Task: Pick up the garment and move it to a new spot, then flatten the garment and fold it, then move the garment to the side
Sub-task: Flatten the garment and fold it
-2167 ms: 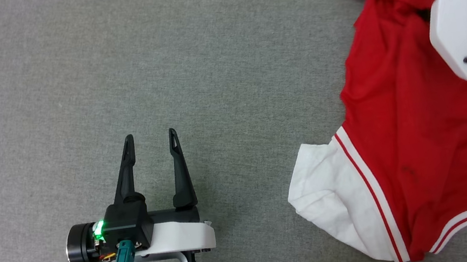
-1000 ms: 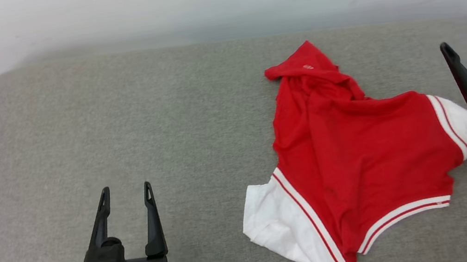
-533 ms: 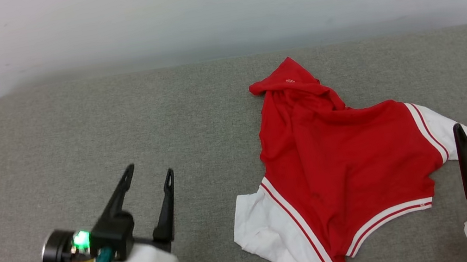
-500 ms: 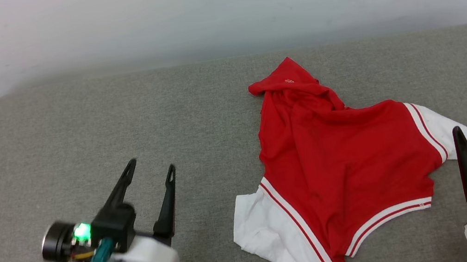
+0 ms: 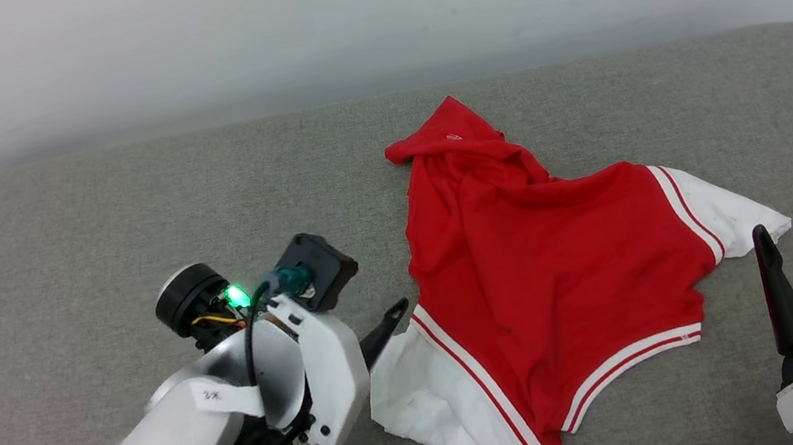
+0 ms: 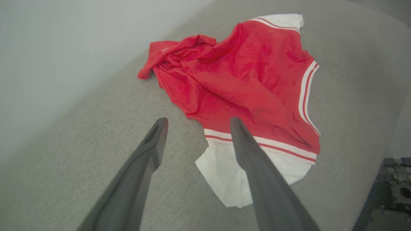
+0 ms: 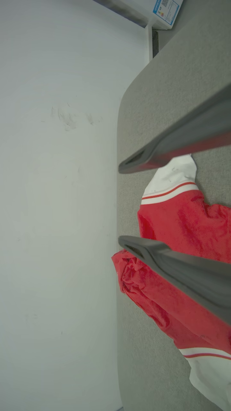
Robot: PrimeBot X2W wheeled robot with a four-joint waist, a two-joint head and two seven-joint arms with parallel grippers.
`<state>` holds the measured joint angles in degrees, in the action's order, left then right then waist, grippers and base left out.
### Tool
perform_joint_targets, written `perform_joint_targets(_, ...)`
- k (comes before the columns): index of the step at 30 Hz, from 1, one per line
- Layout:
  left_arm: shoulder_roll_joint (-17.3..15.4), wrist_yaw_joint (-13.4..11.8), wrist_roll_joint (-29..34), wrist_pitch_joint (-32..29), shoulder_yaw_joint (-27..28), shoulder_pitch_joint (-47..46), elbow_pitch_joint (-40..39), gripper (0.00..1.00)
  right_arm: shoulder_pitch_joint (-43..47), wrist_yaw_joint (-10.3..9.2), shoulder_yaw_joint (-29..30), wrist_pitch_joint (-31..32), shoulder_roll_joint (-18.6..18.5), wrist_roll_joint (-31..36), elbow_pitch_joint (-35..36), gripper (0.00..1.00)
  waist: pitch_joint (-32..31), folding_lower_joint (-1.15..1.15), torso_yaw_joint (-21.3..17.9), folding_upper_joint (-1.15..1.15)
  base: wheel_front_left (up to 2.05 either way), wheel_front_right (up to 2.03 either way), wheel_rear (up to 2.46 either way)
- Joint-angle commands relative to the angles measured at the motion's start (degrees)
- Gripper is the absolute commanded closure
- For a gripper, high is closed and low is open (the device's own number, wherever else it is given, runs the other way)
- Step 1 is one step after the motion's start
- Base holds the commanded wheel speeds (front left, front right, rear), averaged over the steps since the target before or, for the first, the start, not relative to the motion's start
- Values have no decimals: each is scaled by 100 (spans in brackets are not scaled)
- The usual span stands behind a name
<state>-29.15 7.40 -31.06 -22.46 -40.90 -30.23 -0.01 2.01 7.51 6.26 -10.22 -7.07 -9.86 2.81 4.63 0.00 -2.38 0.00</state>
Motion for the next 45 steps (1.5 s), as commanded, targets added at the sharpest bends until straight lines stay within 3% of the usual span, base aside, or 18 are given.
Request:
perform_joint_targets(1,-98,-3,-181,-258,-237,-182,-26,0,-114,-4,-18,8,-13,56,9,0,43,0,-48,0,0,0,0)
perform_joint_targets(8,-393,-2,-1077,-1379,-1666,-1020,18,0,-277,-4,-111,-46,-48,33,-80,0,240,0,-239,0,0,0,0)
perform_joint_targets(14,-534,-2,-1508,-1770,-2753,-1445,280,0,-449,-4,-192,-138,-69,-12,-221,0,415,0,-398,0,0,0,0)
perform_joint_targets(19,-509,-1,-1645,-1744,-3137,-1565,644,0,-610,-4,-244,-202,-65,-33,-321,0,594,0,-496,0,0,0,0)
perform_joint_targets(26,-341,-1,-1535,-1922,-3259,-1352,909,0,-831,-4,-302,-278,-80,-59,-469,0,828,0,-540,0,0,0,0)
perform_joint_targets(27,-341,-1,-1465,-2089,-3276,-1244,858,8,-851,-4,-309,-282,-80,-62,-494,0,842,0,-544,0,0,0,0)
perform_joint_targets(28,-358,4,-1385,-2141,-3285,-1197,797,67,-871,-4,-312,-292,-84,-65,-521,0,856,0,-542,0,0,0,0)
perform_joint_targets(29,-360,5,-1328,-2122,-3289,-1165,771,100,-892,-4,-311,-301,-86,-65,-546,0,865,0,-536,0,0,0,0)
perform_joint_targets(33,-420,4,-1133,-2006,-3285,-1135,714,100,-921,-4,-318,-338,-78,-55,-633,0,831,0,-500,0,0,0,0)
perform_joint_targets(41,-726,-11,-1067,-561,-3094,-1628,1054,100,-704,-4,-74,-343,-100,-8,-666,0,541,0,-197,0,0,0,0)
perform_joint_targets(45,-1030,-129,-1101,-161,-2893,-1506,1135,100,-569,-4,14,-309,-63,30,-630,0,395,0,-1,0,0,0,0)
